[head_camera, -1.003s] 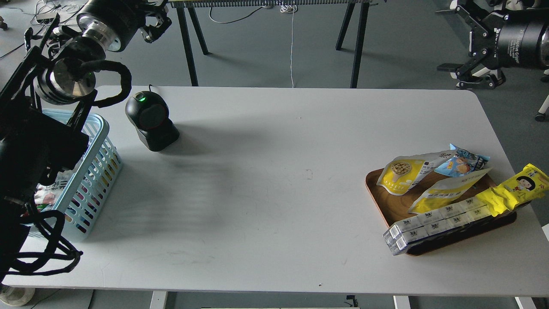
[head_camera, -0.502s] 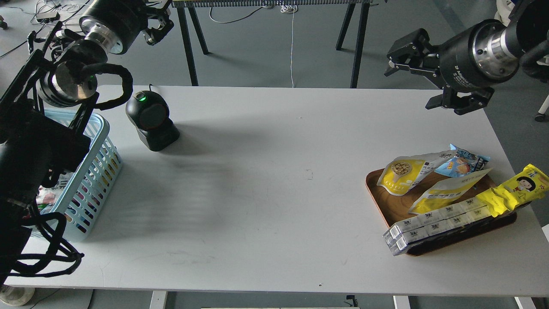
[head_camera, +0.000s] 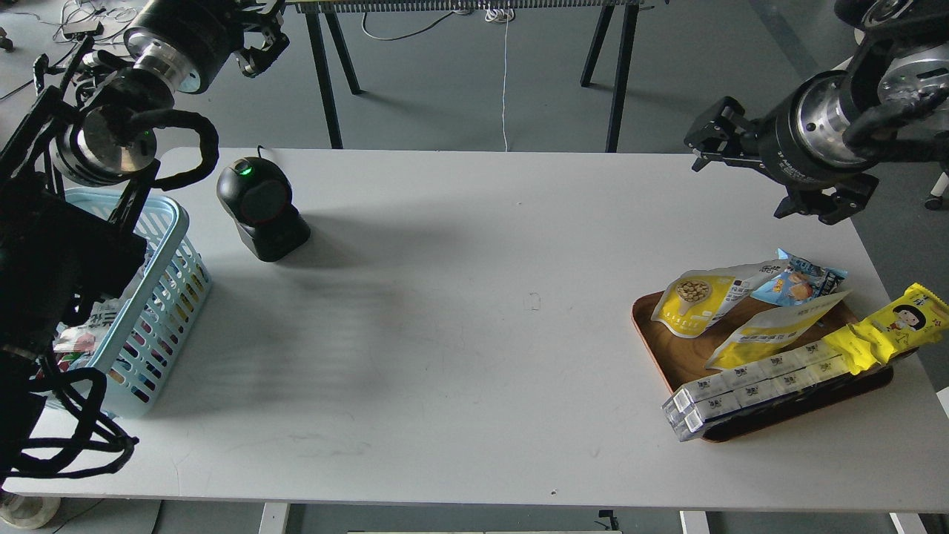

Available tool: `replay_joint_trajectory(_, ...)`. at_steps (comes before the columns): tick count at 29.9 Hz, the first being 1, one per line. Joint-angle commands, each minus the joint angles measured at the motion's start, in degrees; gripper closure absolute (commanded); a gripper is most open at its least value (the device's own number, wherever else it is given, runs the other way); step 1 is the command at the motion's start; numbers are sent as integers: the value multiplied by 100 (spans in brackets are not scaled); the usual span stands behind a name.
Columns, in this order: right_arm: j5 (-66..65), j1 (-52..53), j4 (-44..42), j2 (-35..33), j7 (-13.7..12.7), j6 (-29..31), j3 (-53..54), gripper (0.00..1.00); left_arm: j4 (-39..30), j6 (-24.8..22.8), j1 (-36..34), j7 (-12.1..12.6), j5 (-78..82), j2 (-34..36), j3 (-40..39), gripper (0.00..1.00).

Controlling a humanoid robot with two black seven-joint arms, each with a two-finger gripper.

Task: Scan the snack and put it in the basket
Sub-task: 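Move the right gripper down over the yellow snack packet on the tray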

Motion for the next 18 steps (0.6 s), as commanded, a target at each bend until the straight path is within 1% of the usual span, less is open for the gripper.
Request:
replay_joint_trajectory(1,1030,-4,242,-108,-35,-537,40,1,14,-57,28,-3,-10,1,-5,0)
replay_joint_trajectory(4,1435,-39,357,-379,-35,-907,180,1,14,-57,45,-11,-10,1,-5,0)
replay_joint_trajectory(10,1595,-258,357,-995,-35,-1232,348,1,14,-57,63,-55,-19,1,4,0)
replay_joint_trajectory(14,1612,-557,340,-1084,-53,-1593,392,1,14,-49,63,-55,-10,-17,-5,0)
replay_joint_trajectory(18,1604,-987,305,-1136,-62,-1839,664,1,14,-49,63,-56,-19,-8,-5,0)
